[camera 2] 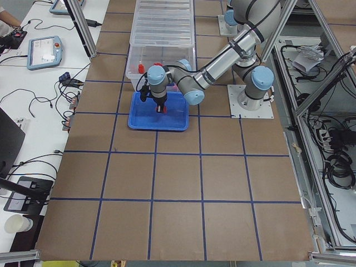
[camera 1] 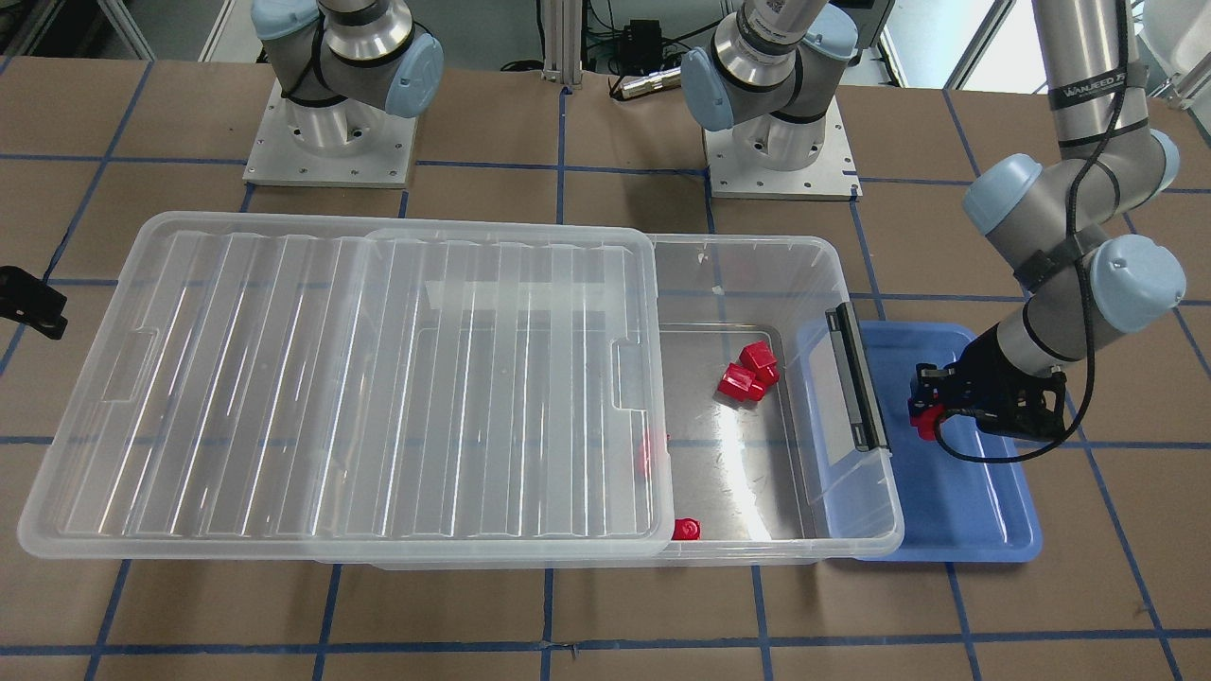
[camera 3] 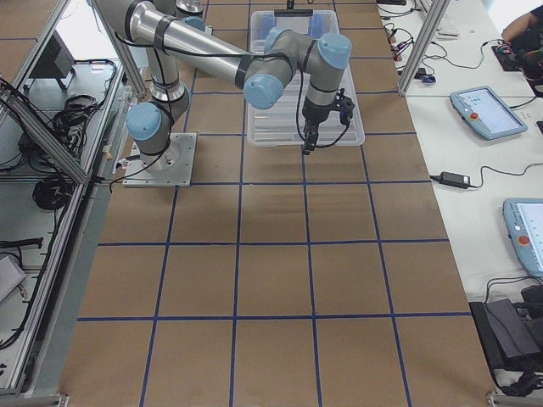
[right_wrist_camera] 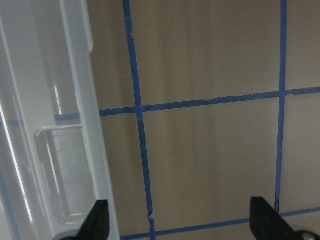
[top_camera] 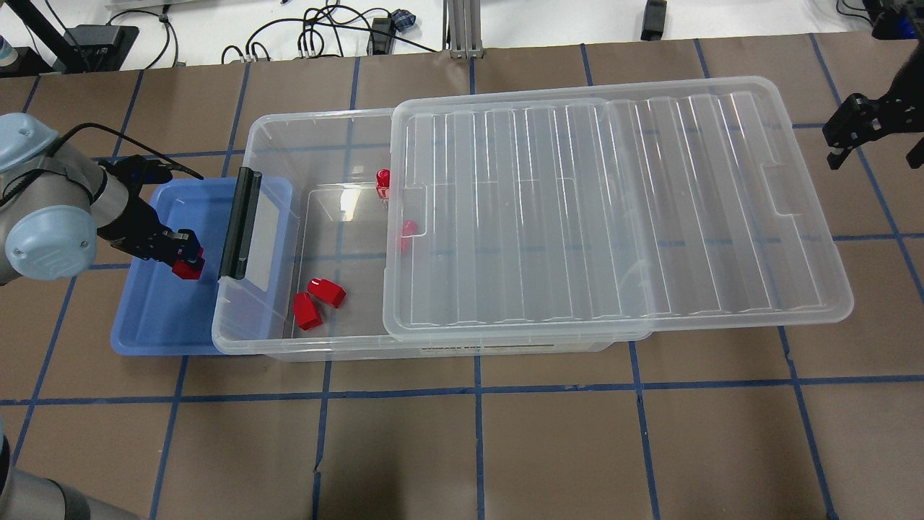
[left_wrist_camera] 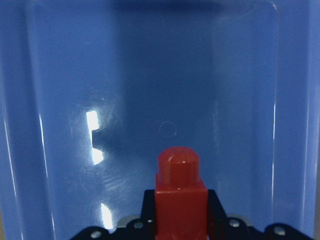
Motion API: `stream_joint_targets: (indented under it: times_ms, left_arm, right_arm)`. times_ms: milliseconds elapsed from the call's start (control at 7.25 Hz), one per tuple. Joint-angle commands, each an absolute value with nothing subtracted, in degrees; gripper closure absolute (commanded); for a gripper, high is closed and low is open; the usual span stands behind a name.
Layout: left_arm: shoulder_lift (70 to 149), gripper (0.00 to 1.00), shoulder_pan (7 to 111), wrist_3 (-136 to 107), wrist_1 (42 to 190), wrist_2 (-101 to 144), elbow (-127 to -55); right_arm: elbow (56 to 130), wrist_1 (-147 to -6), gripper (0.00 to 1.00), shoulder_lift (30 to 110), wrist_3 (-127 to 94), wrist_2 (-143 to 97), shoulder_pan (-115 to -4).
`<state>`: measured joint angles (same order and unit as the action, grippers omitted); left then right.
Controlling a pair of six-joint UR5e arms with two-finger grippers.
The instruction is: Place red block in blue tray from box
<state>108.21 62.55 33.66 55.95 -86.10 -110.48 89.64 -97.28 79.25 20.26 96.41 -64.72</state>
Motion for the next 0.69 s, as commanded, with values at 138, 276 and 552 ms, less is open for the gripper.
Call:
stream_joint_targets:
  times_ms: [138, 276, 552]
  left_arm:
    - [106.36, 0.0, 63.54, 33.58, 56.77, -86.83, -108.3]
    - [104.87, 0.0, 63.81, 33.49, 59.82, -87.79, -106.19]
    - [101.18, 0.0, 65.38, 33.22, 70.61, -88.07, -100.23]
  right_arm:
    - [90.7, -101.86, 0.0, 76.03, 21.45, 97.12, -63.55]
    - [90.7, -101.78, 0.0, 75.5, 21.36, 97.03, -63.46]
    - [90.35, -101.69, 0.0, 73.84, 20.57, 97.2, -63.54]
